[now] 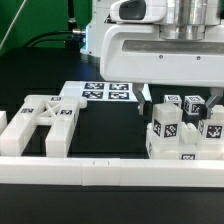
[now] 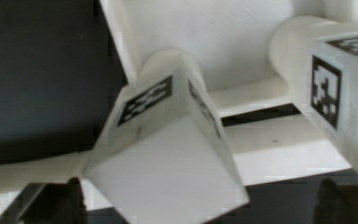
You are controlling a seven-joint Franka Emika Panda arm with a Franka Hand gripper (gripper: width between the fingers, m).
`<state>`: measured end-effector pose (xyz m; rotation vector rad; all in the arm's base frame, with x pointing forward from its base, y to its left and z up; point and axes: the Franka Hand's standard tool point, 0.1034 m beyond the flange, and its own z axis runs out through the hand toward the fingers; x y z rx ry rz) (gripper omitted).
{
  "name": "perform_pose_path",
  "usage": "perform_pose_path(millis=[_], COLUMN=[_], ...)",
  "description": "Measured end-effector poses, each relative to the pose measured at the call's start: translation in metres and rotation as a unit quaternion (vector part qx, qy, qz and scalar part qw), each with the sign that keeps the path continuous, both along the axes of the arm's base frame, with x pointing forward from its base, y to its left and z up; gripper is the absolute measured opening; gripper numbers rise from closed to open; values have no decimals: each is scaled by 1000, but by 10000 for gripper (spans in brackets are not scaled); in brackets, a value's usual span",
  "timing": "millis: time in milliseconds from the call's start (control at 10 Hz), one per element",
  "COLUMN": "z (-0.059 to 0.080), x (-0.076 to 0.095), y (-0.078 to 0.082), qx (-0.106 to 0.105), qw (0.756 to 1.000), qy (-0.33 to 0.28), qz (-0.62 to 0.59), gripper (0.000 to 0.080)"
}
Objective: Assemble chair
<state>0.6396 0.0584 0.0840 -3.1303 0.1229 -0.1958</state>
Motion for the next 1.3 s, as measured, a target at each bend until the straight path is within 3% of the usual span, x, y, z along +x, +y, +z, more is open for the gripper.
perform_pose_path(millis=[400,900,1300], z=[1,-3,-14], x=[2,-4,-18], y=[-12,-12,-14], qx=[-21,-51,-39], qw=[992,963,980], qy=[1,6,22], qz=[123,266,193], gripper=[649,649,649])
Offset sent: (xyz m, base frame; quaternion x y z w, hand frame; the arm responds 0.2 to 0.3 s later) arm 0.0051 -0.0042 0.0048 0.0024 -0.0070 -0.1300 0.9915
